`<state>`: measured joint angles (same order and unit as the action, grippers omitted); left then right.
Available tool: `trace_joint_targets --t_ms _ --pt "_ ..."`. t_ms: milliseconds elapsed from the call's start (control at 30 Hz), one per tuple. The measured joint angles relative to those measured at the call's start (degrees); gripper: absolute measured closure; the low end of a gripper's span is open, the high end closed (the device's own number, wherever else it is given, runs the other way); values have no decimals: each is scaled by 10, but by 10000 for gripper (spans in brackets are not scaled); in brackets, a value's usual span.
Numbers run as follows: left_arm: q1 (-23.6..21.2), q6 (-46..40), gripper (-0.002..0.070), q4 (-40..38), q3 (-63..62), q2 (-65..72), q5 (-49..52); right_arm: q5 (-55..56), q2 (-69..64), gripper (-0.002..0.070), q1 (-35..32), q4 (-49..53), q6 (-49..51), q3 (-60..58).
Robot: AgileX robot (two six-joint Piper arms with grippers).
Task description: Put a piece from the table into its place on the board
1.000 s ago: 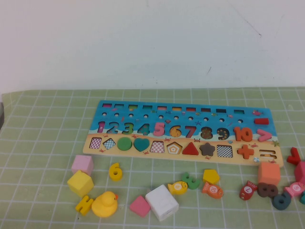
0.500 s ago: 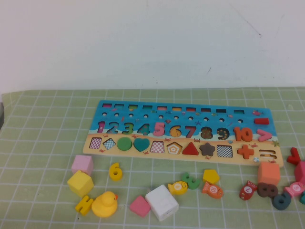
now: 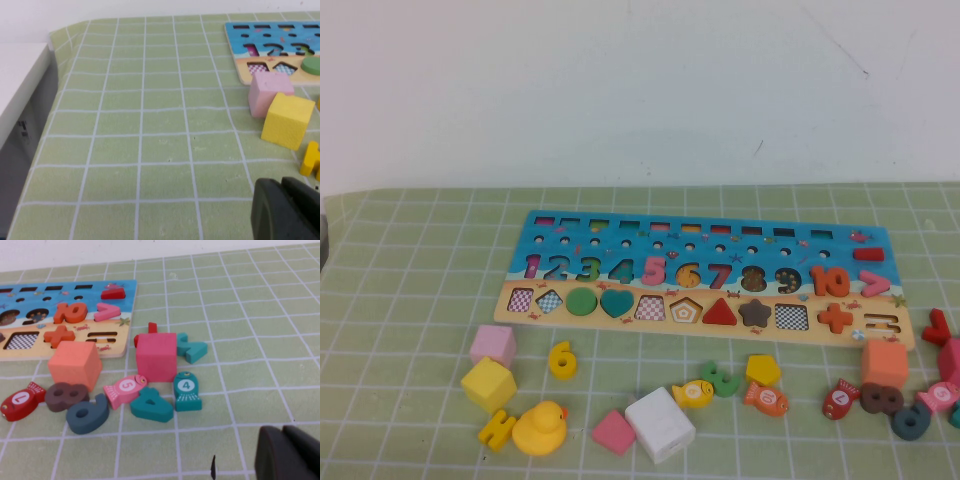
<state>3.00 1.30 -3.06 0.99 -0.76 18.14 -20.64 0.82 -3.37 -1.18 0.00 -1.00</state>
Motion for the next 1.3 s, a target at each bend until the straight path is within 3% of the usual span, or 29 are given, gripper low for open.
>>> trace_joint_targets --t_ms 167,500,933,1300 --pt "0 0 677 0 1 0 -39 0 0 679 0 0 0 0" --pt "0 -1 677 0 1 0 -302 0 0 678 0 0 0 0" --pt "0 -1 677 -21 1 0 -503 0 0 679 0 0 0 0" --pt "0 -77 677 -26 -267 62 -147 0 0 679 0 0 0 0"
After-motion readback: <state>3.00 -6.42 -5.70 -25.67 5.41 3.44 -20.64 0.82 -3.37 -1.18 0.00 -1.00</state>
